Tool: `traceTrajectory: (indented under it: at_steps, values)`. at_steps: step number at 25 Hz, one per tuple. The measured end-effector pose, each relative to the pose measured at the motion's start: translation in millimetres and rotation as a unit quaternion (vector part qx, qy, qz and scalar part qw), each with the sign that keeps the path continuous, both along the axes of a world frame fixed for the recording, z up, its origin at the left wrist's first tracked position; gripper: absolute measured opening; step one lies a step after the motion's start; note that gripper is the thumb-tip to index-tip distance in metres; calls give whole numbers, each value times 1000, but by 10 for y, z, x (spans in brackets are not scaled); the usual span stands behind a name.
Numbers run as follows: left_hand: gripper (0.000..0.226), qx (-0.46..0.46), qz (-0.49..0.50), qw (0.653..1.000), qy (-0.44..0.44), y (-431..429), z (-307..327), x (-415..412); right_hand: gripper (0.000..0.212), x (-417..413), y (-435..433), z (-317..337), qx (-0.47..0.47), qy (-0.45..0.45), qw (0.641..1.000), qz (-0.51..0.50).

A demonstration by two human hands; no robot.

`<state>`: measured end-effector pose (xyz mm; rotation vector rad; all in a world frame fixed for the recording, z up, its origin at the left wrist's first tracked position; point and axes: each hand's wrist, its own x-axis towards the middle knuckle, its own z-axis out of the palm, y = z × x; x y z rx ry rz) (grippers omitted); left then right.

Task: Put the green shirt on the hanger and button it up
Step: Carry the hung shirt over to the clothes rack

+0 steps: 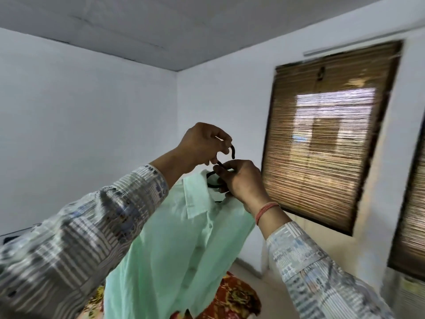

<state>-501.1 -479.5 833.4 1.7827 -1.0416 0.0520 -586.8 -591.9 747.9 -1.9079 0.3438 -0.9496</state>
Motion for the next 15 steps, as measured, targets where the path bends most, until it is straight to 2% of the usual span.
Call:
traceTrajectory:
  at_steps: [3, 5, 7, 9, 15]
  values:
    - [10, 6, -37, 999, -12, -658, -34, -550, 20, -601, -645, -96, -7, -4, 998, -61]
    - [6, 16, -79, 997, 11, -1142, -90, -966, 24, -1108, -1150, -142, -43, 13, 994, -105]
    - [24, 47, -134, 988, 54, -1649, -135, -1452, 24, -1672, -1695, -169, -63, 30, 988, -137]
    - [35, 73, -190, 976, 81, -2212, -230, -2020, 16, -2290, -2227, -224, -44, 37, 986, -156]
    - [32, 58, -291, 951, 90, -3681, -448, -3509, 8, -3901, -3399, -321, 9, 20, 966, -256]
